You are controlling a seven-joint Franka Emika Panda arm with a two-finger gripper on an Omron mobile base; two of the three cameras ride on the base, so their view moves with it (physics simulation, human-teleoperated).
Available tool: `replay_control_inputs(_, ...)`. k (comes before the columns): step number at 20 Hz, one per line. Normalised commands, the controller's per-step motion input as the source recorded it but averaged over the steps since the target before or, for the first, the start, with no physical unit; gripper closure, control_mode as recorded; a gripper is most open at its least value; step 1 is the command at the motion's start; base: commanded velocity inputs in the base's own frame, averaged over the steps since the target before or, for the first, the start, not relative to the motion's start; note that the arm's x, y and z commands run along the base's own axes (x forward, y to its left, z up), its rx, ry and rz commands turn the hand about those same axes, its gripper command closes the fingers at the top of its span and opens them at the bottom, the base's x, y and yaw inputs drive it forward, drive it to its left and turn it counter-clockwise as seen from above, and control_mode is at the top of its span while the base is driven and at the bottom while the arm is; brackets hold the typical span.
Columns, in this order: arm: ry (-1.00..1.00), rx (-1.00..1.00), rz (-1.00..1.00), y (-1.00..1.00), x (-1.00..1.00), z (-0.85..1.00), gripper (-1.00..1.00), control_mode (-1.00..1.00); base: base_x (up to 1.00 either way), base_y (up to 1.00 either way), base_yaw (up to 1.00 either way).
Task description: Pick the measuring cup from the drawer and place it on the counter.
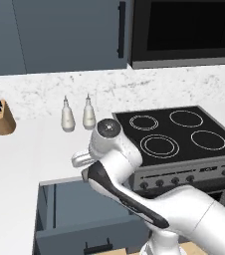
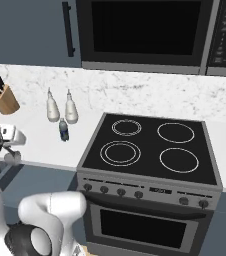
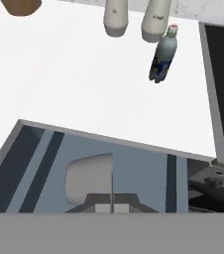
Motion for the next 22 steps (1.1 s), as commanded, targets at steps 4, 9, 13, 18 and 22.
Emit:
replay_control_inputs(4,-0.4,-0.21,-0.03,0.0,0.34,0.04,1.0,-1.0,0.0,0.0,0.0)
replay_control_inputs(9,-0.07,-0.03,0.0,-0.02,0.57,0.0,1.0,-1.0,0.0,0.0,0.0)
replay_control_inputs(13,0.0,0.0,0.0,0.0,0.78,0.0,1.0,-1.0,0.0,0.0,0.0)
replay_control_inputs(18,0.01,0.0,0.0,0.0,0.78,0.0,1.0,-1.0,0.0,0.0,0.0)
replay_control_inputs(22,0.03,0.0,0.0,0.02,0.69,-0.03,1.0,-1.0,0.0,0.0,0.0)
